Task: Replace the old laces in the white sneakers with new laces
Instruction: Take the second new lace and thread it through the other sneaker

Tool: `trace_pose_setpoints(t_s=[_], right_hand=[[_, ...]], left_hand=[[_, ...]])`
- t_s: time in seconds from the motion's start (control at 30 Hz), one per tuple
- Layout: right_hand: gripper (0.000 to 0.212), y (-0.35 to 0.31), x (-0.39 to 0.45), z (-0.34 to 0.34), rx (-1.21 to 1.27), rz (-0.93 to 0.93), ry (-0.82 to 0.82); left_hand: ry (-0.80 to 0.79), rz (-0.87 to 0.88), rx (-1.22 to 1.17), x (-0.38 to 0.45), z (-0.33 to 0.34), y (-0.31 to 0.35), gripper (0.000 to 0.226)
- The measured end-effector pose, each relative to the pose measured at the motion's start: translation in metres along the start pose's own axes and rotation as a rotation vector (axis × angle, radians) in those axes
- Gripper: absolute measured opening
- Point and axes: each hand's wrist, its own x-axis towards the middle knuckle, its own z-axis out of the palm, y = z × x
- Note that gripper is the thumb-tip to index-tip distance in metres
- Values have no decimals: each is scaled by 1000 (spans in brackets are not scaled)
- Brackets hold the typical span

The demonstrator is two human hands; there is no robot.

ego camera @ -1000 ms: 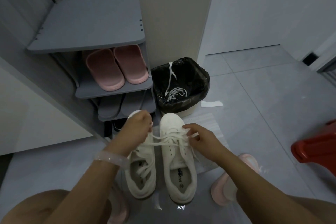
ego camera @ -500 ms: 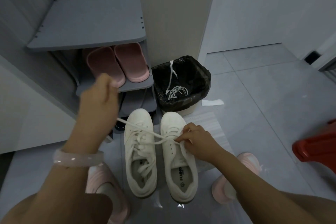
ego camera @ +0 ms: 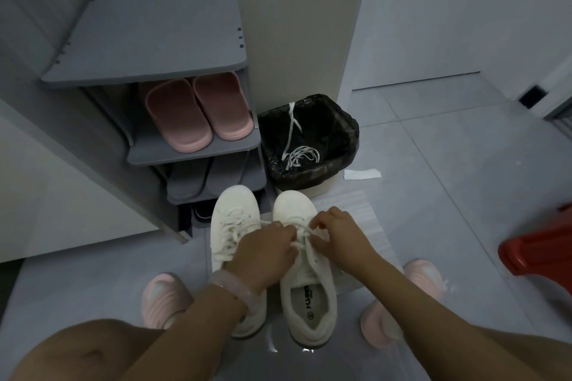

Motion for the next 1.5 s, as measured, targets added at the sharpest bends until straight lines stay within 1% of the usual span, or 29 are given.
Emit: trace_pose_setpoints(t_s=[0.07,0.1,0.13,0.17,0.2,0.23,0.27,0.3,0.37,0.4,0.47,0.5,0.53,0.6,0.7,0.77,0.83,0.87,0.93,1.0,1.07,1.13,1.2,1.27,1.3,1.33,1.4,1.43,1.5], right_hand=[[18,-5,3,1,-142,-2,-14],[15,-9,4,1,-150,-7,-4],[11,-16,4,-2,-62,-8,27],[8,-23,3,-8,140,11,61],[9,-33,0,-17,406,40,72],[9,-43,-2,-28,676,44,36],[11,-50,-5,-41,870,-1,-20],[16,-54,-7,-52,938,-65,-64],[25,-56,-7,-70,883,-189,-74],[26,-53,-5,-72,793,-189,-15],[24,-35,2,-66,546,-42,164],[24,-23,5,-60,392,68,187],[26,-13,7,-54,252,155,144],[31,0,7,-37,114,198,-10],[50,-6,1,-14,149,49,-138],[59,-12,-1,-3,129,6,-180],[62,-12,2,-1,76,44,-191],[64,-10,5,0,57,64,-200],[65,-8,8,-1,28,68,-228],[62,-8,10,1,27,51,-223],[59,-9,8,-1,106,66,-205],[55,-10,6,-4,182,67,-189],[43,-8,4,-7,265,118,-119],[27,-7,1,-12,362,235,-56],[18,-6,0,-13,386,278,-70],[14,-6,0,-15,392,292,-110],[17,-10,-1,-16,357,245,-198],[17,-13,-1,-15,300,204,-214],[13,-17,0,-13,151,108,-206]], left_hand=[[9,10,3,2,7,2,20],[22,11,18,3,8,3,20],[36,12,29,3,8,4,20],[48,15,34,2,8,4,20],[55,23,39,2,9,3,19],[59,34,47,2,10,3,20],[59,43,54,2,10,3,20],[61,44,53,2,10,3,21],[72,29,26,4,10,2,23],[81,20,11,4,10,2,24],[94,6,-18,4,8,1,25],[98,-1,-29,4,8,2,24],[101,-6,-31,5,7,1,24],[111,-5,-23,5,5,1,21],[120,-3,-11,5,5,1,18],[96,15,12,4,3,2,18],[2,69,-10,4,-6,4,18],[-71,124,-75,2,-15,5,16],[-244,247,-276,-5,-46,3,11],[-345,325,-452,-18,-86,-3,15],[-412,319,-532,-30,-112,-12,20],[-480,266,-497,-33,-113,-21,16],[-429,144,-322,-25,-98,-29,9],[-292,-39,-109,-14,-78,-34,22],[-215,-107,-69,-10,-69,-33,24],[-128,-131,-71,-7,-61,-30,22],[-17,-88,-126,-1,-46,-19,19],[2,-50,-137,2,-38,-13,18],[-26,3,-101,4,-24,-1,21]])
